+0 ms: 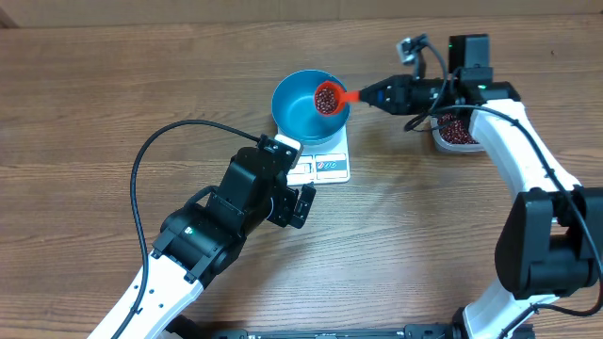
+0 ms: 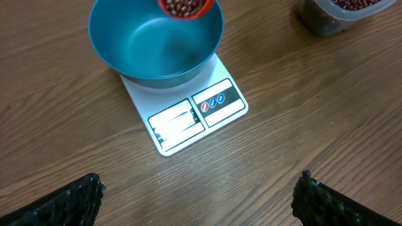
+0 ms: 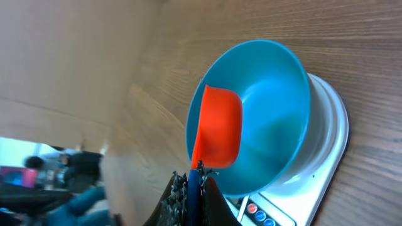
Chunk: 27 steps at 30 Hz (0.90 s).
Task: Scoop item into bowl and weigh 150g on scale
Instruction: 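Tilt the red scoop to pour beans into the teal bowl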
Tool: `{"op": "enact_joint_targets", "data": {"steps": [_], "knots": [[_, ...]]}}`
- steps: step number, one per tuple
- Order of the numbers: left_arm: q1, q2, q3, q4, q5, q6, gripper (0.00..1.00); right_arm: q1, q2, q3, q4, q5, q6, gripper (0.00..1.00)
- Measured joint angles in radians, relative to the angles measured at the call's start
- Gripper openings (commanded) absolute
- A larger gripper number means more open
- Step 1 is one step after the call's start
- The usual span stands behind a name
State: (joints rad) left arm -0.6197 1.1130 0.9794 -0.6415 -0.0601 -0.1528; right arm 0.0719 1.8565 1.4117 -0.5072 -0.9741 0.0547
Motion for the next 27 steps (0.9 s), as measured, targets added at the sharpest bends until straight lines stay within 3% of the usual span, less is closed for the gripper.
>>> {"op": "enact_joint_targets", "data": {"steps": [18,27], "knots": [[0.0,0.0,0.0,0.0,0.0,0.0,1.0,0.088,0.0,0.0,0.023,0.214,-0.478,0.04],[0.0,0.0,0.0,0.0,0.0,0.0,0.99,0.088,0.0,0.0,0.13,0.231,-0.564,0.04]]}}
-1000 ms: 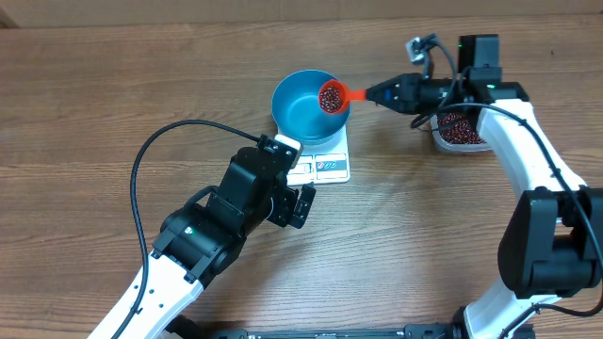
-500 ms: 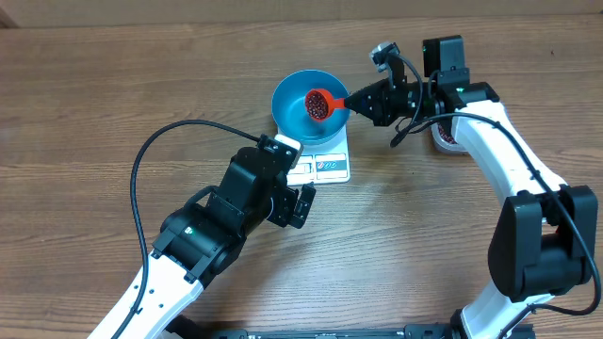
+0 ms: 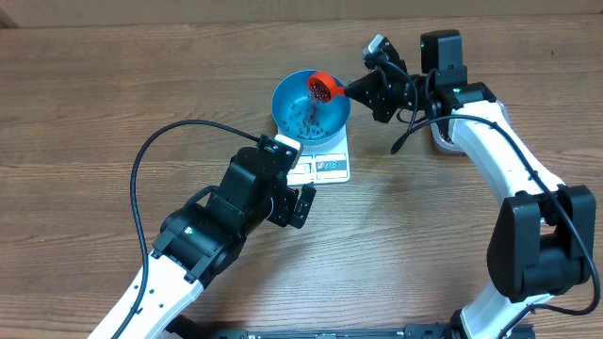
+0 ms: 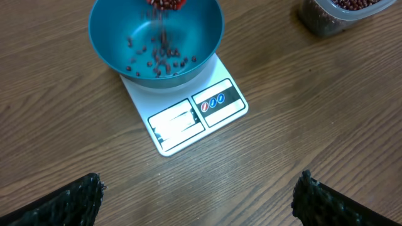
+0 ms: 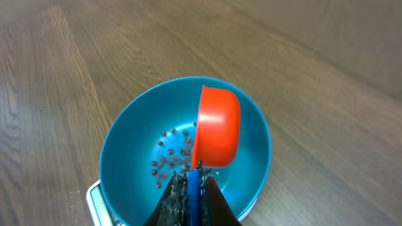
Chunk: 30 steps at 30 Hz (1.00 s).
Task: Scoop item into bowl and weigh 150g on scale
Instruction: 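Tilt the red scoop to pour beans into the teal bowl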
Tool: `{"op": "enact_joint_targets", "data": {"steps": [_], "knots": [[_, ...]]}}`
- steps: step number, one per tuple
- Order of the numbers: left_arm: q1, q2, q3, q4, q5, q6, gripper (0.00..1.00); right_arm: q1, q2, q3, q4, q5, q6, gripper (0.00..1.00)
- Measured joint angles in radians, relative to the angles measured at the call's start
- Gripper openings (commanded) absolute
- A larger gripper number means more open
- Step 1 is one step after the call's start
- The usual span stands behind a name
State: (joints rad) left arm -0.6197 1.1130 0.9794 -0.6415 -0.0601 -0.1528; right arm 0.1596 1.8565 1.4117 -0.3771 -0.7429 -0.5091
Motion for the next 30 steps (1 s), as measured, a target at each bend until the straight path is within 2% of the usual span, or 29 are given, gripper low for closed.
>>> {"op": "enact_joint_targets", "data": {"steps": [16,30], "knots": [[0.0,0.0,0.0,0.0,0.0,0.0,0.99,0.0,-0.007,0.026,-0.06,-0.001,-0.136,0.04],[0.0,0.0,0.0,0.0,0.0,0.0,0.99,0.0,-0.156,0.031,-0.075,-0.002,-0.292,0.04]]}}
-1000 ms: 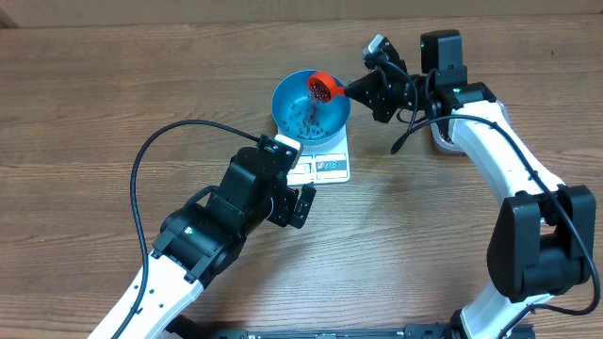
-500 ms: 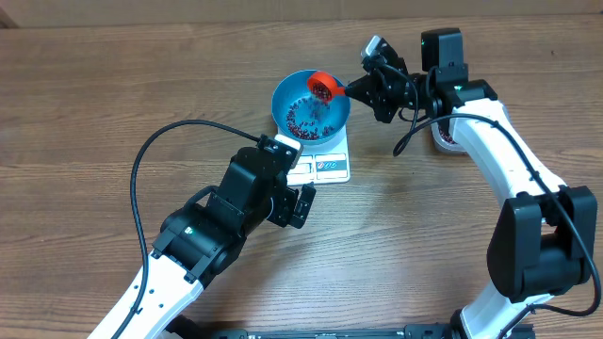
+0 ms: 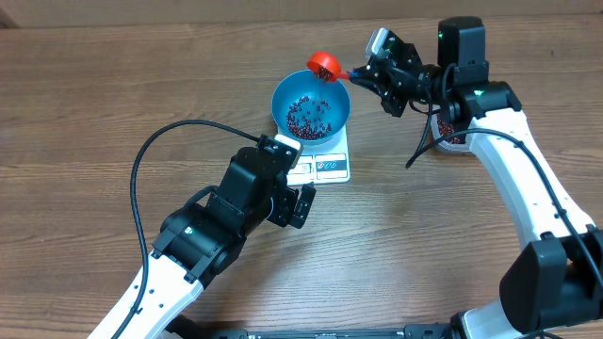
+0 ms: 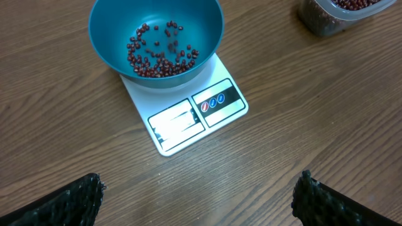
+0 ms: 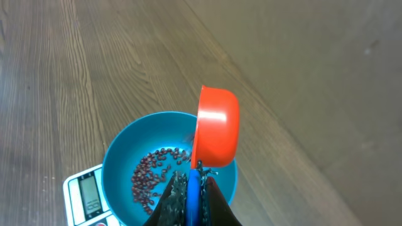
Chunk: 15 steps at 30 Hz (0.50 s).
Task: Scoop item into bowl and weigh 150g on scale
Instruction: 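Tilt the red scoop to pour beans into the teal bowl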
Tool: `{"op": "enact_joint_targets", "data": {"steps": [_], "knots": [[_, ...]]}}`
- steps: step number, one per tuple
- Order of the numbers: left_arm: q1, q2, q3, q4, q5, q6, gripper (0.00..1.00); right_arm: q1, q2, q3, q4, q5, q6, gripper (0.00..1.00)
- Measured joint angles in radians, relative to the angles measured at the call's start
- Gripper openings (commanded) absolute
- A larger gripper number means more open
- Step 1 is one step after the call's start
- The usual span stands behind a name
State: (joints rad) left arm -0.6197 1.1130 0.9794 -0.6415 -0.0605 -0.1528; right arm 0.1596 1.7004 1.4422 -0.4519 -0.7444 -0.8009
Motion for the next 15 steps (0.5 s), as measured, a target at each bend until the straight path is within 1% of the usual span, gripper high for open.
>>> {"op": "enact_joint_targets", "data": {"steps": [10,15], "knots": [[0.0,0.0,0.0,0.0,0.0,0.0,0.99,0.0,-0.001,0.003,-0.1,0.001,-0.172,0.04],[0.0,0.0,0.0,0.0,0.0,0.0,1.0,0.0,-0.001,0.003,-0.109,-0.001,-0.198,0.04]]}}
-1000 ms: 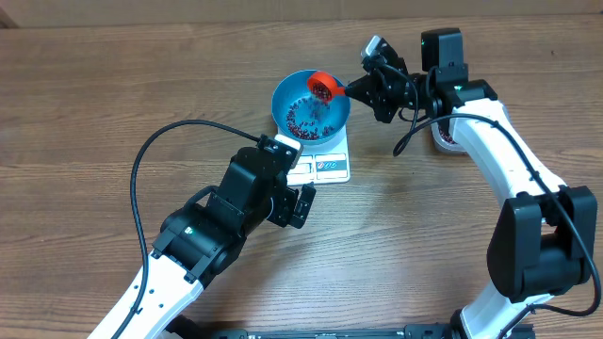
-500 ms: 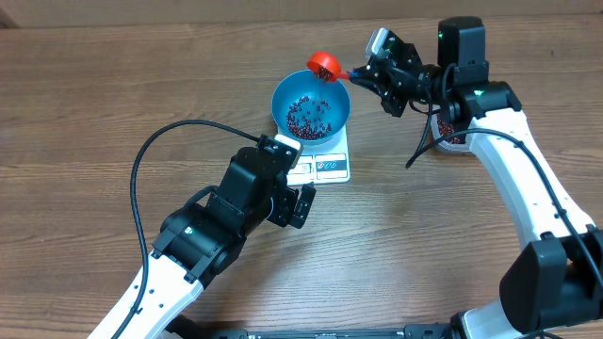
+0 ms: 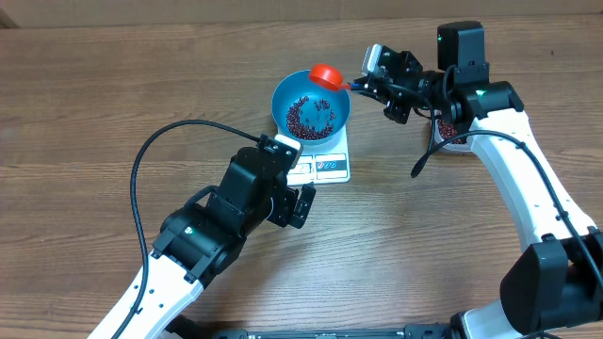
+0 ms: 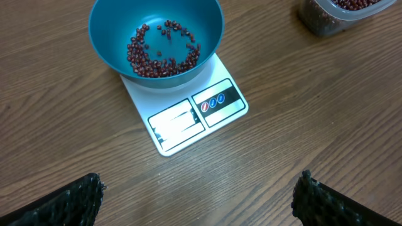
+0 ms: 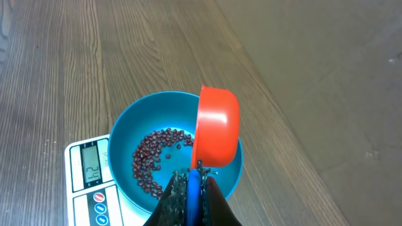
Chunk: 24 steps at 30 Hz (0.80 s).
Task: Scoop item into bowl and weigh 150g on scale
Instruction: 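Tilt the red scoop to pour beans into the teal bowl, then return the empty scoop with the right gripper into the bean tub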
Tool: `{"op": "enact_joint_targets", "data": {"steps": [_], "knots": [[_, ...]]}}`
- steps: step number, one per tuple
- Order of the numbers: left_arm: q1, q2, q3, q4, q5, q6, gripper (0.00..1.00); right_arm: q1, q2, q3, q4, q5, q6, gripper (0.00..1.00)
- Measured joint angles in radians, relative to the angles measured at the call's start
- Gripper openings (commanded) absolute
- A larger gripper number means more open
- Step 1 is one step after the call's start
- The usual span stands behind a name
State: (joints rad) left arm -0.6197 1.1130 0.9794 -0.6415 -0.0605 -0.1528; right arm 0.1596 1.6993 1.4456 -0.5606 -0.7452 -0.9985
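A blue bowl (image 3: 311,110) holding a thin layer of red beans (image 4: 162,51) stands on the white scale (image 3: 323,166). My right gripper (image 3: 369,84) is shut on the blue handle of an orange scoop (image 3: 327,74), whose cup is turned bottom-up over the bowl's far rim; in the right wrist view the scoop (image 5: 216,126) covers the bowl's right side. The scale display (image 5: 91,164) shows digits too small to read surely. My left gripper (image 4: 198,198) is open, hovering over bare wood in front of the scale.
A clear container of red beans (image 3: 454,134) sits right of the scale, partly under my right arm; its corner shows in the left wrist view (image 4: 333,14). A black cable (image 3: 155,155) loops over the table at the left.
My right gripper and the scoop shifted slightly, the cup now nearer the bowl's far rim. The beans have settled in the bowl. The left arm has not moved.
My right gripper first held the scoop full of beans level over the empty bowl. Then the scoop was tipped and beans were falling into the bowl. After that the scoop was upturned at the far rim, with beans lying in the bowl, as now.
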Motion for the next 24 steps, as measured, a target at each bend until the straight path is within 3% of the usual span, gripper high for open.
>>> {"op": "enact_joint_targets", "data": {"steps": [14,24], "knots": [[0.0,0.0,0.0,0.0,0.0,0.0,1.0,-0.03,-0.019,0.0,-0.002,-0.065,0.235,0.04],[0.0,0.0,0.0,0.017,0.0,0.0,0.99,-0.299,-0.103,0.001,-0.111,-0.074,0.564,0.04]]}}
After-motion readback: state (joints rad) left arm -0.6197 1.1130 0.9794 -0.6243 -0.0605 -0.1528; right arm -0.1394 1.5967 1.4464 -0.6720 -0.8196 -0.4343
